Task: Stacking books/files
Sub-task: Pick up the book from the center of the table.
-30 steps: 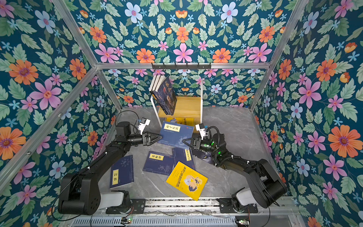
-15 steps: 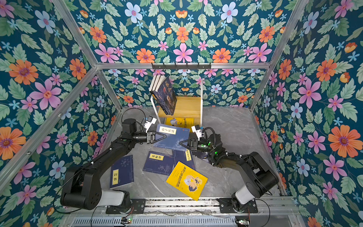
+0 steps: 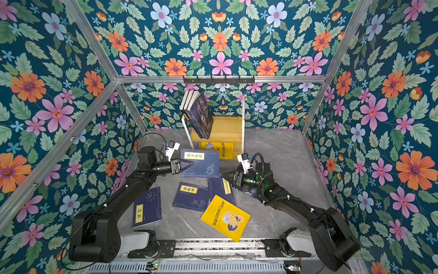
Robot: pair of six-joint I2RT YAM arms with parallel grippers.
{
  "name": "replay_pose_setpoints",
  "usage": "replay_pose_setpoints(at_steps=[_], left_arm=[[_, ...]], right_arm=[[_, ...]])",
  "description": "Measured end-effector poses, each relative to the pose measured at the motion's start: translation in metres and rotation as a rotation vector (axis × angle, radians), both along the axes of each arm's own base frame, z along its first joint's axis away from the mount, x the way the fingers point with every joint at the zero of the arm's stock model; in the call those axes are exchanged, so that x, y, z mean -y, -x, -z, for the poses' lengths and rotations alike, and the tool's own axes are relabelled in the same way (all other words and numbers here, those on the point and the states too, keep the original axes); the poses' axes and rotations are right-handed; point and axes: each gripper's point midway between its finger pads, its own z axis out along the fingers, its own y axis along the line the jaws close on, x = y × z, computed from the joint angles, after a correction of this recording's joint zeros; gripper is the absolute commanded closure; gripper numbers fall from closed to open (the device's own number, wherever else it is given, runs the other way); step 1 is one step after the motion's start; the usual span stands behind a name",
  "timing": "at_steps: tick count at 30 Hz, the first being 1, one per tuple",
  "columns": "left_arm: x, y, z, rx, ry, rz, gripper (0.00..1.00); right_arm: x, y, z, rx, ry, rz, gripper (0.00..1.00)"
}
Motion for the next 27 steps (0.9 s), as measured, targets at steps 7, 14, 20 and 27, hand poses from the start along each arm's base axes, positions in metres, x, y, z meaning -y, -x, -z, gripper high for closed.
replay_pose_setpoints(at_steps=[7, 14, 20, 27], left_arm=[[-0.018, -0.011, 0.01, -0.002, -0.036, -0.089, 1.0], [-0.02, -0.014, 0.017, -0.019, -0.043, -0.113, 1.0], [-0.02, -0.013, 0.017, -0.029, -0.032, -0.119, 1.0], [-0.021, -0.013, 0.016, -0.047, -0.011, -0.139, 1.0]], right_arm=[[0.024, 0.012, 0.002, 0.176, 0.3, 0.126, 0.46], [0.044, 0.016, -0.007, 0.38, 0.47, 0.206, 0.46], [0.06, 0.01, -0.018, 0.52, 0.554, 0.276, 0.46], [0.044, 0.012, -0.037, 0.705, 0.62, 0.238, 0.46]])
